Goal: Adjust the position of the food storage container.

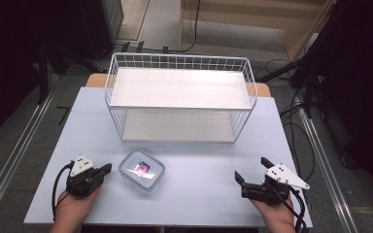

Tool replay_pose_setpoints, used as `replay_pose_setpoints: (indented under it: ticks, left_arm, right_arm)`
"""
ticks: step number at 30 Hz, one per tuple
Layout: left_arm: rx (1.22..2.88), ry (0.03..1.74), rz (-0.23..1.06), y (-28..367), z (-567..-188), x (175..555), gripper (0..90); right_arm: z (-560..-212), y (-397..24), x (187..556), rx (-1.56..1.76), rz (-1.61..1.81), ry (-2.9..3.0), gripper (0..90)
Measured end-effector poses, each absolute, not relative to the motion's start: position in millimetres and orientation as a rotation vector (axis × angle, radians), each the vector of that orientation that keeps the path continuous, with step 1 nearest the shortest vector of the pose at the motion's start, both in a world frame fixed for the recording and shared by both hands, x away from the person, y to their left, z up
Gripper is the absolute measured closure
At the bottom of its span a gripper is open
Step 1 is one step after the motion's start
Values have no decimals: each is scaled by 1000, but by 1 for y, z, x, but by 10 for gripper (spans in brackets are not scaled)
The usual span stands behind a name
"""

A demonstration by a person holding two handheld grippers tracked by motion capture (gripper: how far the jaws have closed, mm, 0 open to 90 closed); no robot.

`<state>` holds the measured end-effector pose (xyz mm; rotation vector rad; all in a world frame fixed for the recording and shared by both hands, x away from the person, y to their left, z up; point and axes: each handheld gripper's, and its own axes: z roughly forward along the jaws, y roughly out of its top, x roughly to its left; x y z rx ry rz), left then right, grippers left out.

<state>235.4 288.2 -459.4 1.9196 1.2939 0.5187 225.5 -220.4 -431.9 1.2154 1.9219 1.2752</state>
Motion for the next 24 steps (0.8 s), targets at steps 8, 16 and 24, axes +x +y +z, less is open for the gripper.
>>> replay_pose_setpoints:
  ticks: [8,16,24]
  left_arm:
    - [1962,1262,484,271,-464,250,900]
    - [2015,1201,475,255,-463,235,900]
    - [2074,1100,418,222,-463,219,900]
  right_arm:
    - [-434,-219,225,1225,1269,1931,8]
    - [-432,-223,224,1232,1282,1914,9]
    - [-432,-222,224,1227,1286,1916,10]
